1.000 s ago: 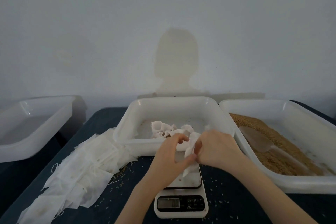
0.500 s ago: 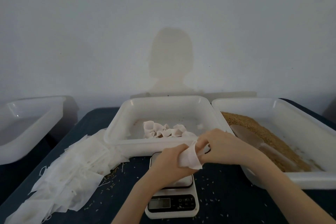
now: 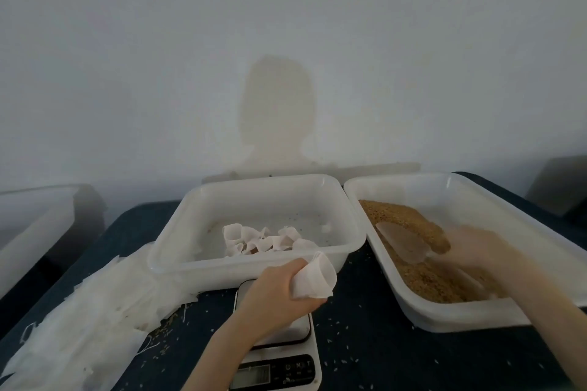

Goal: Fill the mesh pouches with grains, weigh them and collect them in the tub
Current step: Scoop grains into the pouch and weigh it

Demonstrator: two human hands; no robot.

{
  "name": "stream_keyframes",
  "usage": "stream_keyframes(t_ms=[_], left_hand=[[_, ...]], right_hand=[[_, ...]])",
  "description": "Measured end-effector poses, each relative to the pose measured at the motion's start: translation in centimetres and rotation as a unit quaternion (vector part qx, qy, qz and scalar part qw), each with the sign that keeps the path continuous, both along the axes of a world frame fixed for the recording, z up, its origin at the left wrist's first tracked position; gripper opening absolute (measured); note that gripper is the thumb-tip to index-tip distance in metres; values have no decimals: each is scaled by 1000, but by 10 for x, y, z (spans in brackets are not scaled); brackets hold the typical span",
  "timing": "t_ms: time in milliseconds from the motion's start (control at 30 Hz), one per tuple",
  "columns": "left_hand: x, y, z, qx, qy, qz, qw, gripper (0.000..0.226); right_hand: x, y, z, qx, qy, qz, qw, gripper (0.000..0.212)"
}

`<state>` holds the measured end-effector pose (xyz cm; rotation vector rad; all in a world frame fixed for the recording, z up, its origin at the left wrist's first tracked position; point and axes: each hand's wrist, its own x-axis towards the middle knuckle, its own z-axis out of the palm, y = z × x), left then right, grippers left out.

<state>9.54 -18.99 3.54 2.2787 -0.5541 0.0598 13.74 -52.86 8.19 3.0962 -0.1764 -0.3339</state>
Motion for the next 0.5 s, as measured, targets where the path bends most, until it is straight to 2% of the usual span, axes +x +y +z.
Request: stream_keyframes(t_ms=[67, 200, 300, 367, 500], left_hand=[[3, -6, -2, 3, 2, -3, 1000, 38], [11, -20, -7, 23, 12, -22, 999, 37], [14, -25, -10, 26, 10, -19, 999, 37], [16, -25, -14, 28, 5, -17, 999, 31], [22, -22, -23, 41, 6, -14, 999, 30]], right_hand=[[3, -6, -11, -30, 40, 7, 999, 27], [9, -8, -22, -30, 23, 12, 999, 27], [13, -13, -23, 16, -12, -5, 1000, 26], [14, -19, -24, 31, -53, -12, 998, 36], [15, -29, -18, 0, -101, -43, 994, 34]])
